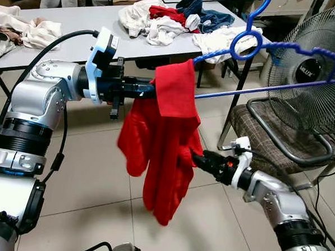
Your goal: Hang hanger
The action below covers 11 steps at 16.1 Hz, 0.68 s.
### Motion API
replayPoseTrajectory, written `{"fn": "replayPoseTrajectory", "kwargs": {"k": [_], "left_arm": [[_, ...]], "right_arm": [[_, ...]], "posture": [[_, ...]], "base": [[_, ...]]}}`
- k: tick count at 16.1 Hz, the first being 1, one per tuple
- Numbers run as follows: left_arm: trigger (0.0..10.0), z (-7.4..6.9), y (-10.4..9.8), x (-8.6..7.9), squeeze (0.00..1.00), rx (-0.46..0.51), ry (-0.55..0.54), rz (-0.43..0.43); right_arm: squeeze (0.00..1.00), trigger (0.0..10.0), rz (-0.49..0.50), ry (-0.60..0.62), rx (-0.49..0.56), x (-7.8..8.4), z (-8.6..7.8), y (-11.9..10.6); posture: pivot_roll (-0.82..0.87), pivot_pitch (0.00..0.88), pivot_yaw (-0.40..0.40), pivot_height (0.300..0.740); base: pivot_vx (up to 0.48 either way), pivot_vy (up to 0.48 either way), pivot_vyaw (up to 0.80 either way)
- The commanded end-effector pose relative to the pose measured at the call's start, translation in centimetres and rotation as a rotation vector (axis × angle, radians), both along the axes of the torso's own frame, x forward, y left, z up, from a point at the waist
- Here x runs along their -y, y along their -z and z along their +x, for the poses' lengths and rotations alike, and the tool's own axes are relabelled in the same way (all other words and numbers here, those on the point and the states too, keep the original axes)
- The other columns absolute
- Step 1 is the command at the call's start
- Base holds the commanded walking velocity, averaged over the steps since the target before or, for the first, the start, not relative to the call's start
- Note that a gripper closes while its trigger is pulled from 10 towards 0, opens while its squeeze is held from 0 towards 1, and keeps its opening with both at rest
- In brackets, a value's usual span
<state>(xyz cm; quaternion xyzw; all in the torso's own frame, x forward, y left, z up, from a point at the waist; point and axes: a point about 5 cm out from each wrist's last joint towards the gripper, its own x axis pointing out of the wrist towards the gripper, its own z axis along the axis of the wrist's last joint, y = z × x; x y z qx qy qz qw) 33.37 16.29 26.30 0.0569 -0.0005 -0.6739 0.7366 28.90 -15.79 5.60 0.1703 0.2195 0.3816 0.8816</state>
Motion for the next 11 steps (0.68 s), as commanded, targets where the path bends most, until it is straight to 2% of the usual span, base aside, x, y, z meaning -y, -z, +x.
{"fn": "replayPoseTrajectory", "kwargs": {"k": [1, 7, 11], "left_arm": [[0.0, -0.3, -1.64, 0.08, 0.0, 0.05, 0.021, -0.031], [0.0, -0.54, -2.25, 0.46, 0.0, 0.05, 0.04, -0.04], [0.0, -0.55, -2.45, 0.42, 0.0, 0.052, 0.038, -0.037]], "right_arm": [[0.0, 0.0, 0.004, 0.003, 0.011, -0.32, 0.59, -0.39], [0.0, 0.0, 0.102, -0.058, -0.028, -1.06, 0.21, -0.35], [0.0, 0.0, 0.111, -0.071, -0.038, -0.8, -0.11, -0.16]], "posture": [[0.04, 0.0, 0.06, 0.74], [0.04, 0.0, 0.064, 0.74], [0.04, 0.0, 0.066, 0.74]], "base": [[0.0, 0.0, 0.0], [0.0, 0.0, 0.0], [0.0, 0.0, 0.0]]}}
